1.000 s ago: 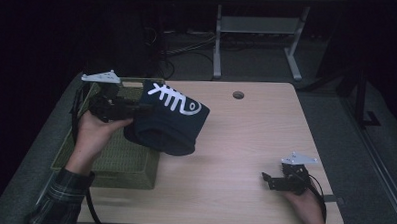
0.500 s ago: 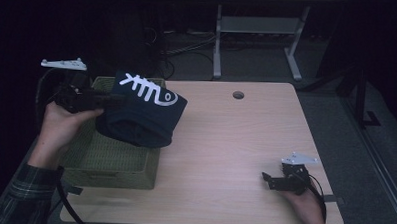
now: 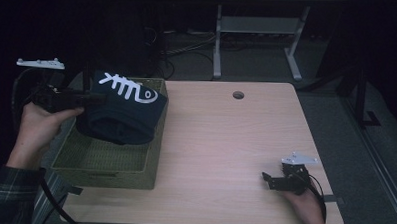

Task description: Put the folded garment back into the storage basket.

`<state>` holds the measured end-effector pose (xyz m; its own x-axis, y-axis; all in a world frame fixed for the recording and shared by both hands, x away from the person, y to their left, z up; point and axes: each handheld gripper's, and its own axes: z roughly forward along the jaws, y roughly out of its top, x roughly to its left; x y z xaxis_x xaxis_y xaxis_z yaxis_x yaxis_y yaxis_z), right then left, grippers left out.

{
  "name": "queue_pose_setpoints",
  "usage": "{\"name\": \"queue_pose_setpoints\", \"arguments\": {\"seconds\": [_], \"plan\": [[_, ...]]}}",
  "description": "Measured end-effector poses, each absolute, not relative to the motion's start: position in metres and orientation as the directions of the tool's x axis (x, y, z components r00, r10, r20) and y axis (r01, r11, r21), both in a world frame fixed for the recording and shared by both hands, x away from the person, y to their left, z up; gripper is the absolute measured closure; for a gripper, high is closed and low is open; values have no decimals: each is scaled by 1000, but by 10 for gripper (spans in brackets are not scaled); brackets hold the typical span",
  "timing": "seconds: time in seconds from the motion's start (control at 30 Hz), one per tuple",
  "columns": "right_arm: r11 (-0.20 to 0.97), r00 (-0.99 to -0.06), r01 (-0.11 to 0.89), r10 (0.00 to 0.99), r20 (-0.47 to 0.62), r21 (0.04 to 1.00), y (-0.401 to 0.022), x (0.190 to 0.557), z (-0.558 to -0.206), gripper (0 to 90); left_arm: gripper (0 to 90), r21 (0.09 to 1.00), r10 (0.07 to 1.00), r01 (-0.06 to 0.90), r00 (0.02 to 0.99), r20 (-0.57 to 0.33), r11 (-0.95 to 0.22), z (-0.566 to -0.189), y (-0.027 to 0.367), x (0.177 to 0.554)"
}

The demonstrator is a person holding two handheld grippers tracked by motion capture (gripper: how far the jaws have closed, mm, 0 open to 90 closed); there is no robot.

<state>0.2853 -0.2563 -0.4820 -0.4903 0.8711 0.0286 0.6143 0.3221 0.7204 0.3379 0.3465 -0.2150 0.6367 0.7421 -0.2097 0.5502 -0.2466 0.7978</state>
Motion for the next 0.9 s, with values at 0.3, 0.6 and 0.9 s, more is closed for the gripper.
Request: {"name": "queue_pose_setpoints", "arguments": {"seconds": [0.3,0.6,0.9], "plan": [[321,-488,615,872,28,720,-256,285,-482,121,707,785,758,575,613,-225,-232,-231,356,334],[322,-490,615,871,28,720,-256,285,-482,121,707,767,768,613,579,-273,-189,-257,367,331],[322,-490,615,871,29,719,-256,285,-482,121,707,753,788,643,533,-308,-141,-277,387,325]]}}
